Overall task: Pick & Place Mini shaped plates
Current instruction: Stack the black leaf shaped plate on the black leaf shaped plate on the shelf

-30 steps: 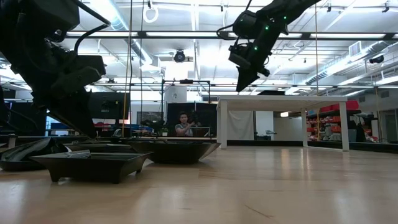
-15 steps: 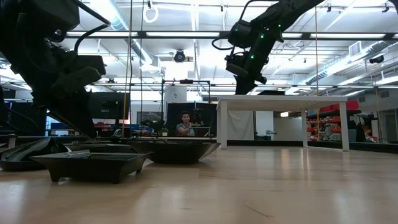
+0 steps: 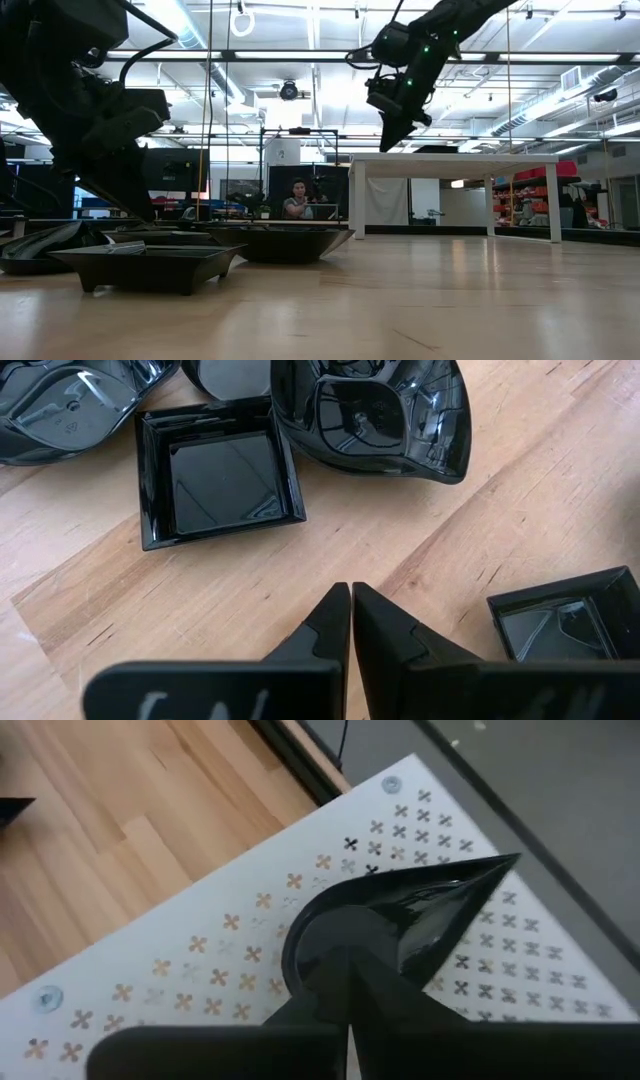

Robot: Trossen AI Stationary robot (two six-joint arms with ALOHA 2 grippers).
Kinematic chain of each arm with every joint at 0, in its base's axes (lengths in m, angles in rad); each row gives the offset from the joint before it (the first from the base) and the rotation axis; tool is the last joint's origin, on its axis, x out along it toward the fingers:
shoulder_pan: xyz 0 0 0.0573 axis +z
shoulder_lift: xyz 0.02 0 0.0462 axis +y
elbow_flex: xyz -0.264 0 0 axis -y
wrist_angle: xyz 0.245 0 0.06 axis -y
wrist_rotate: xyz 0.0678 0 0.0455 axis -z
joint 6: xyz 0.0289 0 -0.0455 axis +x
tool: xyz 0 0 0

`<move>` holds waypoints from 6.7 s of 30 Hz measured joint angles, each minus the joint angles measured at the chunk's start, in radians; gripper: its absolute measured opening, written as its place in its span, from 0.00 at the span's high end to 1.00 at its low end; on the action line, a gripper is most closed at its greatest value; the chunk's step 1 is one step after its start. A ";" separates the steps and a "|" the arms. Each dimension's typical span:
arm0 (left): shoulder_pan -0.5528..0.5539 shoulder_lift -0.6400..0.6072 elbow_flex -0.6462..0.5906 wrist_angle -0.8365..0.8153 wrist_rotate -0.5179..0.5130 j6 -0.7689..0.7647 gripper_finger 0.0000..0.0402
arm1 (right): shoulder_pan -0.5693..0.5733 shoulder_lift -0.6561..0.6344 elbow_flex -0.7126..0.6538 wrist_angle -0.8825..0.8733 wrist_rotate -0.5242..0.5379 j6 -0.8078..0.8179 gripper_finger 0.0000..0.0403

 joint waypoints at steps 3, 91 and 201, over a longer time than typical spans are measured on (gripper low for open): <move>0.000 0.000 0.000 0.000 0.000 0.000 0.95 | 0.037 -0.038 0.000 -0.012 0.047 -0.002 0.99; -0.069 0.000 0.000 0.103 0.070 0.180 0.95 | 0.705 0.158 -0.162 -0.248 0.172 0.248 0.83; -0.070 0.000 0.000 0.127 0.052 0.180 0.95 | -0.091 -0.390 -0.301 -0.129 0.264 -0.612 0.76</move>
